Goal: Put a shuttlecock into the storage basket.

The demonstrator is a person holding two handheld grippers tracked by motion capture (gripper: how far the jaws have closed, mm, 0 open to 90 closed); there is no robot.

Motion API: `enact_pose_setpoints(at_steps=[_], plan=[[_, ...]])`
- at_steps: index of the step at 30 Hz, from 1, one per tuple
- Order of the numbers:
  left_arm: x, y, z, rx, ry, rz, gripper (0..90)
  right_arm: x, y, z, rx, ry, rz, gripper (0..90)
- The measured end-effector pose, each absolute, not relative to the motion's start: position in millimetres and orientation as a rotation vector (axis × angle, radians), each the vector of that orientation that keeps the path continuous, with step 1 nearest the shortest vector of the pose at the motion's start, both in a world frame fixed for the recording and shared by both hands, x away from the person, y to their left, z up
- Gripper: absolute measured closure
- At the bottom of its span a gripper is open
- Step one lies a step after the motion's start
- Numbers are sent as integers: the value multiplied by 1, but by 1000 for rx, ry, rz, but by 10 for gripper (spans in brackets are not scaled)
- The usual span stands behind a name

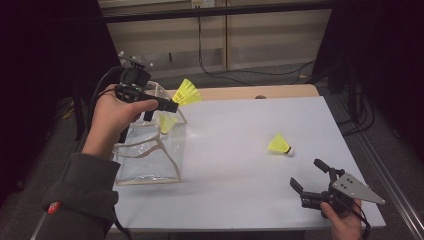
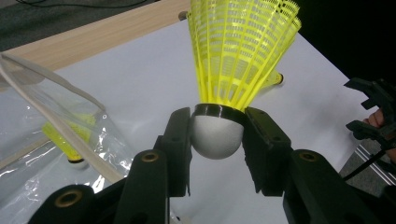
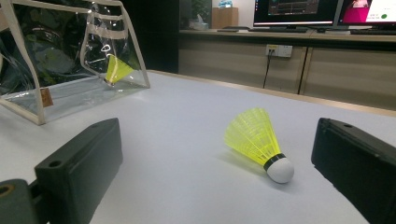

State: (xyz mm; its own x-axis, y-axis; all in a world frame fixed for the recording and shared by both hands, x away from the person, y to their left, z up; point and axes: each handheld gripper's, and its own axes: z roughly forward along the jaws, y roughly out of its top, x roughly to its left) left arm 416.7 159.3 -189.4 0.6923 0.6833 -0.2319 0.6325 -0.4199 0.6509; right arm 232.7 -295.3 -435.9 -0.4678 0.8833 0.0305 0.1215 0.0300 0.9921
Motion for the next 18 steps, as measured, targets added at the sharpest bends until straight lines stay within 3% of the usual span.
enact_pose_setpoints(at_steps=[18], plan=[[417, 174, -188, 2130, 1042, 117, 632, 233, -295, -436, 1030, 1661, 1501, 19]])
